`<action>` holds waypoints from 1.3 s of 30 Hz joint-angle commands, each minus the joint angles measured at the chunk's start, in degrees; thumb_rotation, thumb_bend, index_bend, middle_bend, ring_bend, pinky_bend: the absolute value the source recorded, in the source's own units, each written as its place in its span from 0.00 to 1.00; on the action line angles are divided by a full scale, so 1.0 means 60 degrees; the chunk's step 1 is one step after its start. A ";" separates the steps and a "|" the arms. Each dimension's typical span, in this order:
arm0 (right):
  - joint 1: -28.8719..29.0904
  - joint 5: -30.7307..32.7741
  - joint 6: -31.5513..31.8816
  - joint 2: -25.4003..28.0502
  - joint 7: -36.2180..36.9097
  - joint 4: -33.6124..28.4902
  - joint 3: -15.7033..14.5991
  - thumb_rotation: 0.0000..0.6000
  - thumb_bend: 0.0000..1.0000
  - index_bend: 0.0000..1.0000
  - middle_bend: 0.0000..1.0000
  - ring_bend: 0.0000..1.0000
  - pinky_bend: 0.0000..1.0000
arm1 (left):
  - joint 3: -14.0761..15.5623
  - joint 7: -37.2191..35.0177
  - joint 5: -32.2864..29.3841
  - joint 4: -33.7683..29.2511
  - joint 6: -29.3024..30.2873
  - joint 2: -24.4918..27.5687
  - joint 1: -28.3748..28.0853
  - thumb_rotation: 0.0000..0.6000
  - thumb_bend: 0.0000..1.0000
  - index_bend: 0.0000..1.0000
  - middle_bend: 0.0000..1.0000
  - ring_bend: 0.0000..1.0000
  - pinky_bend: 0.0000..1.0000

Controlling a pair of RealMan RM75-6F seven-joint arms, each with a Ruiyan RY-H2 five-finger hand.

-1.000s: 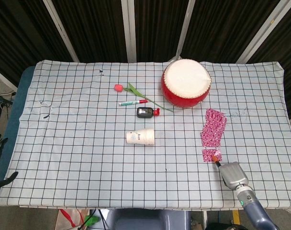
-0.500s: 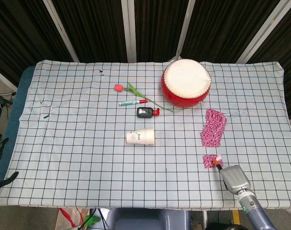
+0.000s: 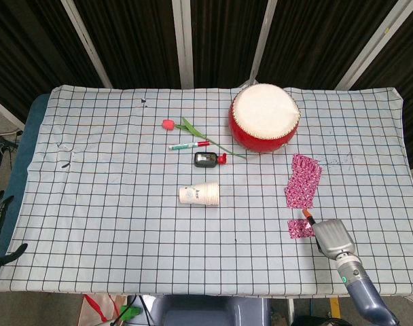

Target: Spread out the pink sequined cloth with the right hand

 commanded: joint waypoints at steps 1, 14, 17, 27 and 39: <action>0.0298 0.0525 -0.0320 -0.0151 -0.0138 0.0295 0.0223 1.00 0.80 0.09 0.83 0.81 0.50 | 0.0007 0.0036 0.0005 -0.0008 -0.0001 -0.0019 -0.0001 1.00 0.25 0.10 0.00 0.00 0.02; 0.1109 0.2192 -0.1103 -0.0779 -0.0614 0.1257 0.0352 1.00 0.80 0.09 0.83 0.81 0.50 | -0.0010 -0.0017 -0.0018 -0.0015 0.0067 0.0020 0.0037 1.00 0.25 0.10 0.00 0.00 0.02; 0.1194 0.2321 -0.1147 -0.0874 -0.0634 0.1357 0.0339 1.00 0.80 0.09 0.83 0.81 0.50 | -0.0011 -0.0036 -0.0010 -0.0009 0.0075 0.0031 0.0039 1.00 0.25 0.10 0.00 0.00 0.02; 0.1414 0.2332 -0.0974 -0.1039 -0.0768 0.1189 0.0211 1.00 0.80 0.09 0.83 0.81 0.50 | -0.0005 -0.0053 0.0006 -0.0003 0.0081 0.0043 0.0044 1.00 0.25 0.10 0.00 0.00 0.02; 0.1723 0.2499 -0.0482 -0.1295 -0.1376 0.0608 0.0000 1.00 0.82 0.09 0.83 0.81 0.50 | -0.0013 -0.0154 0.0019 0.0002 0.0149 0.0089 0.0081 1.00 0.25 0.11 0.00 0.00 0.02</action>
